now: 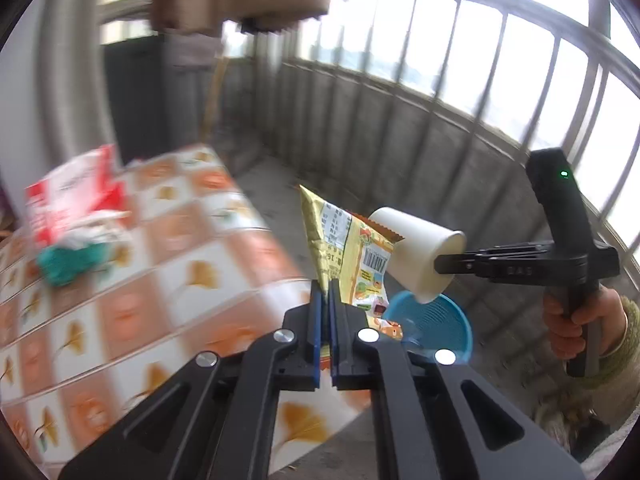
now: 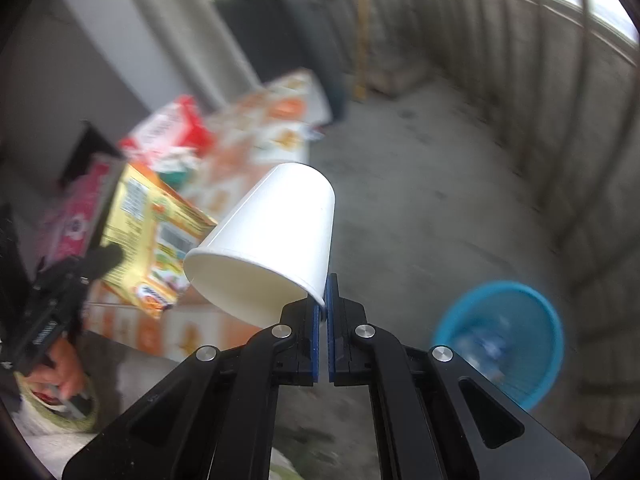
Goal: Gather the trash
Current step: 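Carry packet and cup to the blue wastebasket and open both tools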
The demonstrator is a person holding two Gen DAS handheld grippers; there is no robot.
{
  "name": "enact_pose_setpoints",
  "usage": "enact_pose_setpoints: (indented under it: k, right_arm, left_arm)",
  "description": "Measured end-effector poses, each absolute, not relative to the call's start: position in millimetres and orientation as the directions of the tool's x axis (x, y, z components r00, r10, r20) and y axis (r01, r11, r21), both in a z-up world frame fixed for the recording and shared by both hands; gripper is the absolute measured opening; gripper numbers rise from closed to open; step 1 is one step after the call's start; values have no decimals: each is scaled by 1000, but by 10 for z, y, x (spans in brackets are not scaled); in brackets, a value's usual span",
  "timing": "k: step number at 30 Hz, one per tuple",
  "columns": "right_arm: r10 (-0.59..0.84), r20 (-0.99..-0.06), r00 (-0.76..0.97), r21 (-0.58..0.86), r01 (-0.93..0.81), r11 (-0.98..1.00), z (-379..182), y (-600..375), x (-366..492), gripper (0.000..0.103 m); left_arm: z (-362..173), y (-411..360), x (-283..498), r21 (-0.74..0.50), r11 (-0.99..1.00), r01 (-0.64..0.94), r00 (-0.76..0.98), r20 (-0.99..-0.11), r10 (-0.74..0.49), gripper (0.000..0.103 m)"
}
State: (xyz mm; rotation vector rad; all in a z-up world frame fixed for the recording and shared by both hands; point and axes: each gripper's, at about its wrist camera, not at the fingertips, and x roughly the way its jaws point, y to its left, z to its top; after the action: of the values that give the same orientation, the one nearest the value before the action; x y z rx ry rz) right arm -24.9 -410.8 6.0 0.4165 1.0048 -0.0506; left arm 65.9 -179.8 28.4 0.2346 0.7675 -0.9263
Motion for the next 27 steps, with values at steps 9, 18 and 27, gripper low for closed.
enact_pose_setpoints:
  k: [9,18,27]
  right_arm:
    - [-9,-981,192,95,527,845,-1166,-5281,-938,2]
    - [80,-996,43,88,669,738,-2225,-5662,-1247,51]
    - [46,-996,79,88,689,719,-2226,-5696,-1244,59]
  left_arm:
    - [-607,-3500,241,-177,402,898,55,-862,-503,3]
    - [-1322,-4392,318,-214,392,895,-60,-927,-370,25]
    - [-831,-4035,794,-311,503,806,-7,-855,-518,30]
